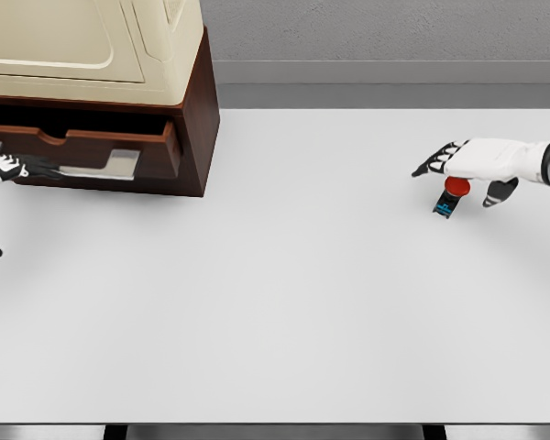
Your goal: Open the cabinet drawer with left arm, and place a switch into the drawer with right arm
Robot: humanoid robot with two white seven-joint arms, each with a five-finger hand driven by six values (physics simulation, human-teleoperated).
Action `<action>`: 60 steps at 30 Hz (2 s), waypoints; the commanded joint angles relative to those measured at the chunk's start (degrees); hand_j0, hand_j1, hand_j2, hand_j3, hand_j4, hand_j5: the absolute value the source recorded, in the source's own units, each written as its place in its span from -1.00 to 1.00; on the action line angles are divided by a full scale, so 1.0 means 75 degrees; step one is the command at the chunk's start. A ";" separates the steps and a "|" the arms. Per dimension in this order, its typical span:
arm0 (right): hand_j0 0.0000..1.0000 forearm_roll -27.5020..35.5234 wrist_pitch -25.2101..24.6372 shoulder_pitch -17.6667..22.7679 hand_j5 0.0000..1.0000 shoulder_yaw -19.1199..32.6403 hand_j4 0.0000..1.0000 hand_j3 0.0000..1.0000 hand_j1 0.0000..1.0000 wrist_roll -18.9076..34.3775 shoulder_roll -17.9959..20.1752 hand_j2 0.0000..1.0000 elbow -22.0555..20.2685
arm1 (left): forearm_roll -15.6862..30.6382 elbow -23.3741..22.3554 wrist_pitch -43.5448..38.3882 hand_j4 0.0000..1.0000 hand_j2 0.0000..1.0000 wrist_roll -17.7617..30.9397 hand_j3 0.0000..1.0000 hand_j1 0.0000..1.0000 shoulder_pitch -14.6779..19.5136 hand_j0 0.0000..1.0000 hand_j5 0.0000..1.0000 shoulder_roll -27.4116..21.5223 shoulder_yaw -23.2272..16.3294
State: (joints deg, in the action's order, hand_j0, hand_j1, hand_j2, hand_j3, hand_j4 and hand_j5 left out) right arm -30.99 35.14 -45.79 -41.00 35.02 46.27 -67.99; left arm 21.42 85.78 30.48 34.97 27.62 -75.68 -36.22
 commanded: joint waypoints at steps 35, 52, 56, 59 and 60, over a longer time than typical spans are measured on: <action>1.00 0.0031 -0.0019 -0.0012 1.00 -0.0193 1.00 1.00 1.00 -0.0003 0.0042 1.00 -0.0051 | 0.1046 0.0199 0.0602 1.00 1.00 0.0004 1.00 1.00 -0.0003 1.00 1.00 -0.1359 -0.0820; 0.68 0.0031 -0.0019 -0.0012 0.68 -0.0193 0.68 0.68 0.68 -0.0003 0.0077 0.68 -0.0040 | 0.1550 0.0351 0.0602 1.00 1.00 0.0004 1.00 1.00 0.0091 1.00 1.00 -0.1441 -0.0480; 0.62 0.0031 -0.0019 -0.0012 0.62 -0.0193 0.62 0.62 0.62 -0.0003 0.0112 0.62 -0.0040 | 0.1843 0.0410 0.0602 1.00 1.00 0.0004 1.00 1.00 0.0091 1.00 1.00 -0.1488 -0.0480; 0.48 0.0043 -0.0019 -0.0012 0.48 -0.0193 0.48 0.48 0.48 -0.0003 0.0112 0.48 -0.0040 | 0.1937 0.0375 0.0602 1.00 1.00 0.0004 1.00 1.00 0.0091 1.00 1.00 -0.1488 -0.0491; 0.41 0.0043 -0.0019 -0.0012 0.41 -0.0193 0.41 0.41 0.41 -0.0003 0.0112 0.41 -0.0040 | 0.1937 0.0375 0.0602 1.00 1.00 0.0004 1.00 1.00 0.0091 1.00 1.00 -0.1488 -0.0503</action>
State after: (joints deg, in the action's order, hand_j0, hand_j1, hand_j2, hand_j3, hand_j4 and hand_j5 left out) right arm -30.92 35.13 -45.88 -42.50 35.02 47.02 -68.29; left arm 35.00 88.63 35.16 35.01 28.30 -86.70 -40.00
